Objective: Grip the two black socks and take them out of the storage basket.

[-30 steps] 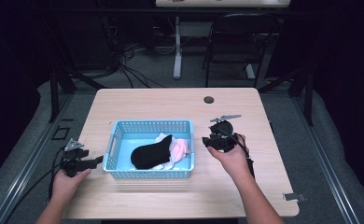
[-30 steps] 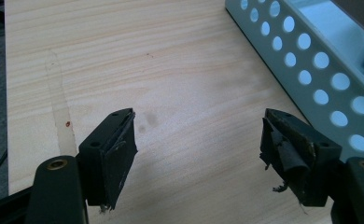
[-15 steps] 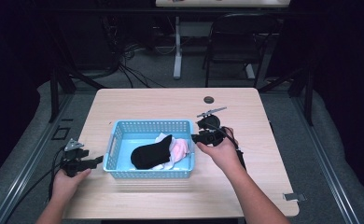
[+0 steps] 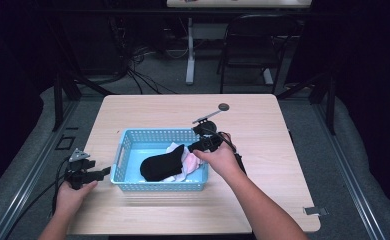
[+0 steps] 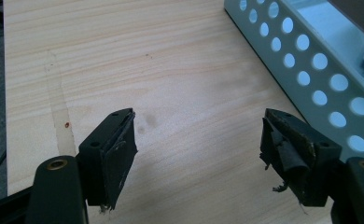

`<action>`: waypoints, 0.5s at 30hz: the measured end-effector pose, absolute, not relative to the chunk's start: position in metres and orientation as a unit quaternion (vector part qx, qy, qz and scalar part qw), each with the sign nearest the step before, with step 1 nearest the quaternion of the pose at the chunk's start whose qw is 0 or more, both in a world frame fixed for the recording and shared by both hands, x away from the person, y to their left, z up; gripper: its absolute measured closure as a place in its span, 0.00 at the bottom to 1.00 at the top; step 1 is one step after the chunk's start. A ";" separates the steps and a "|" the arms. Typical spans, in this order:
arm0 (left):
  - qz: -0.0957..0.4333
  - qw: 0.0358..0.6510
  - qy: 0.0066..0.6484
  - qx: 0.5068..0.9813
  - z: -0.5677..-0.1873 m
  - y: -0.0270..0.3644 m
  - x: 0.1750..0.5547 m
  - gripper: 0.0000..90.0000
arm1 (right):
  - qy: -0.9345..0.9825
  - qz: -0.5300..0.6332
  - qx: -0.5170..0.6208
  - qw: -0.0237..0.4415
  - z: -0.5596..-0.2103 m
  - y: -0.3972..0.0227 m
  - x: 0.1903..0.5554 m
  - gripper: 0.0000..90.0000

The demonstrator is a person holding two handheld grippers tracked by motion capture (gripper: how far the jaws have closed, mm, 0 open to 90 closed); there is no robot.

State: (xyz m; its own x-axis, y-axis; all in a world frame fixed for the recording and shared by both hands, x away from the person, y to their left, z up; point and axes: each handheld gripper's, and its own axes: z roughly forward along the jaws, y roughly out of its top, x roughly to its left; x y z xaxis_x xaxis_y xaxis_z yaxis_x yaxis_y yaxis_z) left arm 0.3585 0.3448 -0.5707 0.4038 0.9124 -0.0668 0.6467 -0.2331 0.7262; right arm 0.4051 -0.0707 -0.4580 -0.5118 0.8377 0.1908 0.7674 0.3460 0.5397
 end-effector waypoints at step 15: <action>0.190 0.350 0.510 0.762 -0.570 0.345 0.359 0.29 | 0.832 0.243 0.498 0.015 -0.485 -0.035 0.426 0.63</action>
State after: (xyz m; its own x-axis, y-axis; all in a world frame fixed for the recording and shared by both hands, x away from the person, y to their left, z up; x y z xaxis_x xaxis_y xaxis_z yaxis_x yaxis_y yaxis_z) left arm 0.3586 0.3446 -0.5704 0.4072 0.9109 -0.0670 0.6446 -0.2346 0.7276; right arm 0.4259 -0.0350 -0.4854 -0.5028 0.8365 0.2180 0.8222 0.3849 0.4193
